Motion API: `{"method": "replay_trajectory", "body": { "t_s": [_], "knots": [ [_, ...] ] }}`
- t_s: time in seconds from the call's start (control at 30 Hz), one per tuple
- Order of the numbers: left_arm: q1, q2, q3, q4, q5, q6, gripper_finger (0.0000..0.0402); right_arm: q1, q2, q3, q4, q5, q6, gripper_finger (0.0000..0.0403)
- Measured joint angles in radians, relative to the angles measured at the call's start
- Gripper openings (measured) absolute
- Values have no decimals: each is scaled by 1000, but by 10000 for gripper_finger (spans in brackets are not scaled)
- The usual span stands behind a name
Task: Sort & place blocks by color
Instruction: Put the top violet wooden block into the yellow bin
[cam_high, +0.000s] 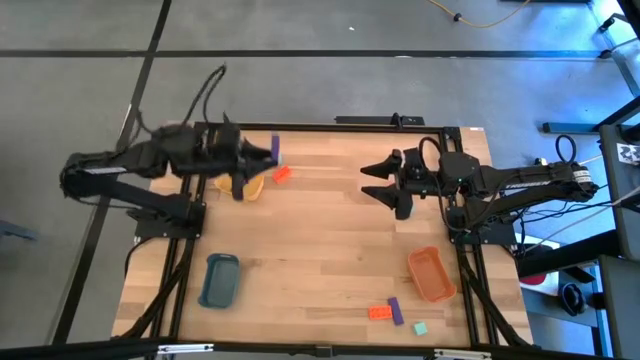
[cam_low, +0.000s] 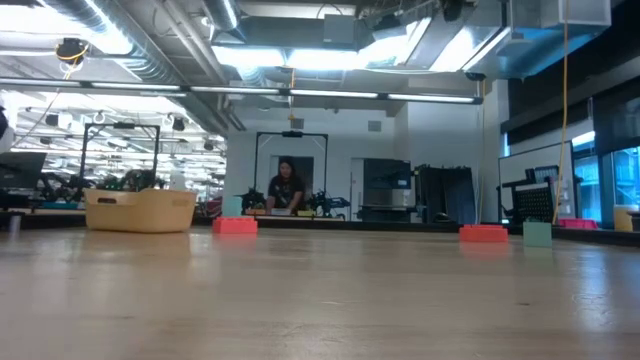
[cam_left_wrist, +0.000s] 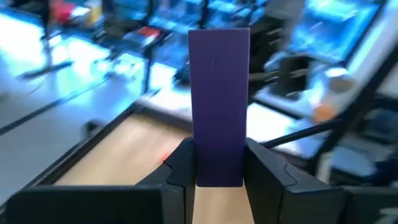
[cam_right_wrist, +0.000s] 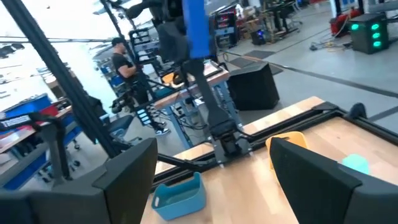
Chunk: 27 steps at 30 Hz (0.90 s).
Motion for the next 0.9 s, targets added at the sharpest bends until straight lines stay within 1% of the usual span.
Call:
{"method": "replay_trajectory", "body": {
  "t_s": [0.07, 0.17, 0.3, 0.37, 0.43, 0.77, 0.83, 0.9],
  "knots": [
    [-57, 2, -74, 108, -36, 0, 92, 0, 0, 0, 0, -16, -3, 315],
    [-109, 3, -210, 286, -66, -8, 92, 0, 0, 0, 0, -18, -3, 315],
    [-137, 3, -368, 501, -70, -41, 92, 0, 0, 0, 0, -19, -17, 315],
    [-137, 3, -413, 554, -73, -55, 92, 0, 0, 0, 0, -19, -18, 315],
    [-136, 3, -434, 573, -77, -57, 92, 0, 0, 0, 0, -19, -18, 315],
    [-108, -12, -434, 585, -66, -52, 92, 0, 0, 0, -1, -18, -17, 315],
    [-107, -10, -434, 574, -67, -54, 92, 0, 0, 0, -1, -17, -18, 315],
    [-105, -10, -404, 516, -85, -62, 92, 0, 0, 0, -1, -17, -17, 315]
  ]
}}
